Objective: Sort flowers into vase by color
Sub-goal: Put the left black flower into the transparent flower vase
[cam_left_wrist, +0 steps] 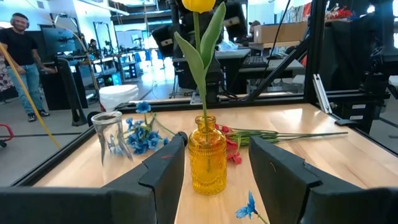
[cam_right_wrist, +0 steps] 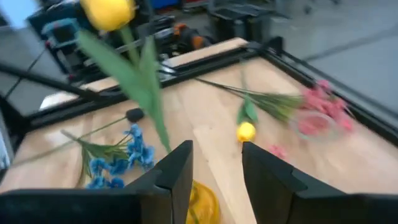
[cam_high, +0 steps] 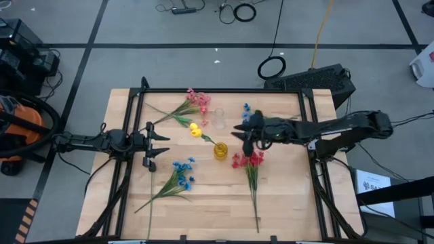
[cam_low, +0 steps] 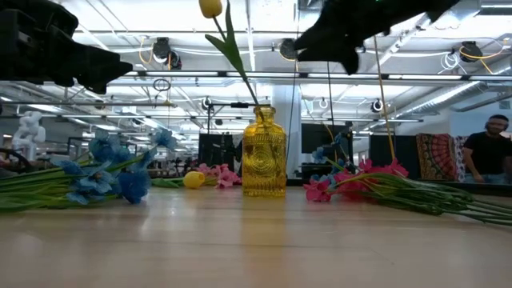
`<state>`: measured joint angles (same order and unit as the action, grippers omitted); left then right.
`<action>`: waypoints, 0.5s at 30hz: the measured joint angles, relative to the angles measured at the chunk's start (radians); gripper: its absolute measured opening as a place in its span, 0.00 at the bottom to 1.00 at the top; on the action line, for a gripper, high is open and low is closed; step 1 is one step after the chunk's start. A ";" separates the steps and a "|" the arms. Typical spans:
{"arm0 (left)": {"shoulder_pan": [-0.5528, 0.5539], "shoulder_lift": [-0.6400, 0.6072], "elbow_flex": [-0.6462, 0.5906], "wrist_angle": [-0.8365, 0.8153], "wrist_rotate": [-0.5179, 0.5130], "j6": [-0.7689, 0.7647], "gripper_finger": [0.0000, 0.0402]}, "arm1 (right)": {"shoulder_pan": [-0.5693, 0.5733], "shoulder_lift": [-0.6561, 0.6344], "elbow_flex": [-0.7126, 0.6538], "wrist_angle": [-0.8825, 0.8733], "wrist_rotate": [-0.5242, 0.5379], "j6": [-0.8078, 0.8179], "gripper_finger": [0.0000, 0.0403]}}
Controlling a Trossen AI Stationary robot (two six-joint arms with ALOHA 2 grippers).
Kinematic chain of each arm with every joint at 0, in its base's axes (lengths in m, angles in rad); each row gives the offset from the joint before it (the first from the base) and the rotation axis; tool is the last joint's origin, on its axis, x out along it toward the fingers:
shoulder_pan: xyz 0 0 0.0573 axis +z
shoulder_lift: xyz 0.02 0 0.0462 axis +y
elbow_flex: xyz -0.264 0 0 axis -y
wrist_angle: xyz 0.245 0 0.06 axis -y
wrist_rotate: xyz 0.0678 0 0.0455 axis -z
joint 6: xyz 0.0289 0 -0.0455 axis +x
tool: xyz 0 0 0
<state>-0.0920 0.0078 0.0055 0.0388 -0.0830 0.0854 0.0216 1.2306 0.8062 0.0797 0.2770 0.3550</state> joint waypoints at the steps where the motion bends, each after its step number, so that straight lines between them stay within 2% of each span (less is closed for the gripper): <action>1: 0.000 0.000 0.000 0.000 0.000 0.000 0.46 | 0.000 -0.029 0.000 -0.048 0.011 0.049 0.30; 5: 0.000 0.000 0.000 0.000 0.000 0.000 0.46 | 0.004 -0.123 0.000 -0.225 0.008 0.292 0.21; 10: 0.000 0.000 0.000 -0.001 0.000 0.000 0.46 | 0.060 -0.178 0.000 -0.484 -0.008 0.509 0.03; 15: 0.000 0.000 0.000 0.005 0.000 -0.009 0.46 | 0.122 -0.164 0.000 -0.750 -0.103 0.788 0.01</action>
<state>-0.0921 0.0080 0.0051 0.0439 -0.0830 0.0767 0.1431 1.0665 0.8062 -0.6701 0.1740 1.1430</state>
